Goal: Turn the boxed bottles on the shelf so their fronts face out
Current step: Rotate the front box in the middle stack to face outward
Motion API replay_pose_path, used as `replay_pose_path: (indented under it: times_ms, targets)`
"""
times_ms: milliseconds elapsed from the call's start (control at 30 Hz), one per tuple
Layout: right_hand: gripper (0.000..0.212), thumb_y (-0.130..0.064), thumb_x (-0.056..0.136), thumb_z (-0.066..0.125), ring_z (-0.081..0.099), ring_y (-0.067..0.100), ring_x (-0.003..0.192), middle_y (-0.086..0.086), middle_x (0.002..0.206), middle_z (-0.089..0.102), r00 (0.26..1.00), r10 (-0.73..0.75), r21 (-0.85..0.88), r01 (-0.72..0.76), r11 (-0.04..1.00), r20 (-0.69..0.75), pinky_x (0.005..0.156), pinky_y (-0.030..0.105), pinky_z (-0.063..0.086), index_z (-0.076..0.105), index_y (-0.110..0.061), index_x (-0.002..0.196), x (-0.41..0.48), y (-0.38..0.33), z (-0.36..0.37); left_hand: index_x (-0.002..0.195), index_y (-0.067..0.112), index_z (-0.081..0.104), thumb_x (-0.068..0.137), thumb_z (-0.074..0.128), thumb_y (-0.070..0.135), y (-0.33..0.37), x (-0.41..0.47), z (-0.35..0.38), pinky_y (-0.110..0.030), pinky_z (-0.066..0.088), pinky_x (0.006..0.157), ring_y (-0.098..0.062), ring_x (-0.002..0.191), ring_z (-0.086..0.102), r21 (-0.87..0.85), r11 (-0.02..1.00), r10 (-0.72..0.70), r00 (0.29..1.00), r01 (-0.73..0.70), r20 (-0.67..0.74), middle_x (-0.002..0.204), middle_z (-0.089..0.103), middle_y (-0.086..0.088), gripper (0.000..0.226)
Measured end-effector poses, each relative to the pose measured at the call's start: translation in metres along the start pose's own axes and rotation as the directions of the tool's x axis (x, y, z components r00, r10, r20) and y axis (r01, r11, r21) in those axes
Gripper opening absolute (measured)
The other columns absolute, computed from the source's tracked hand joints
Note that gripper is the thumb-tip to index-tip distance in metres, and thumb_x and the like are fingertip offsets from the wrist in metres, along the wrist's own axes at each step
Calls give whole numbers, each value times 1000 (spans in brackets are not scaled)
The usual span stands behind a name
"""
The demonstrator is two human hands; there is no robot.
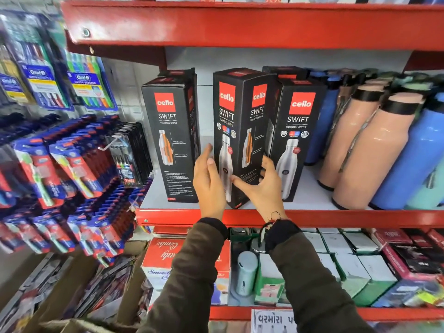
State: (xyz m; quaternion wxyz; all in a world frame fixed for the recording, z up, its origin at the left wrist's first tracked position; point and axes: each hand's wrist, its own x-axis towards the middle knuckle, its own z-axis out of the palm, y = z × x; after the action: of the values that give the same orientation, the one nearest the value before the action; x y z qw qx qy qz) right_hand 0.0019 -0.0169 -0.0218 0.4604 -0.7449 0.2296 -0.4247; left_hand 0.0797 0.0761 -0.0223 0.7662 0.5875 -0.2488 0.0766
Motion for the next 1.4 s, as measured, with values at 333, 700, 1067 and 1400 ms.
replay_pose_path:
  times_ms: [333,700,1067,1400]
  targets:
    - [96,-35,76,73,38,7,144,-9,157,40,988,-31,58,22,998,150,120,43,33,20,-33,156,2,2,0,133,30,52,111,35,26,-9,16,0,1,32,92,20,107,52,75,972,-230,966,222,119,119,56,27,28]
    - [62,-6,95,61,49,-13,124,-25,136,48,988,-86,43,81,996,125,102,6,39,39,-22,151,2,10,5,137,13,51,110,38,18,-14,11,-2,7,36,85,7,111,57,89,985,-157,984,149,88,125,61,10,30]
    - [55,-9,98,58,52,-6,123,-17,133,49,992,-74,17,72,997,104,102,8,40,42,-21,150,3,14,7,138,12,49,109,40,16,-15,10,-3,8,35,82,-11,115,55,169,979,-136,984,116,111,125,59,3,31]
    - [25,-11,88,74,66,-7,88,-14,101,71,982,-83,47,92,995,-169,74,6,51,70,-22,111,-7,8,1,133,15,54,107,46,16,-2,-1,-14,-2,41,94,15,113,56,164,984,-89,989,69,116,131,62,4,27]
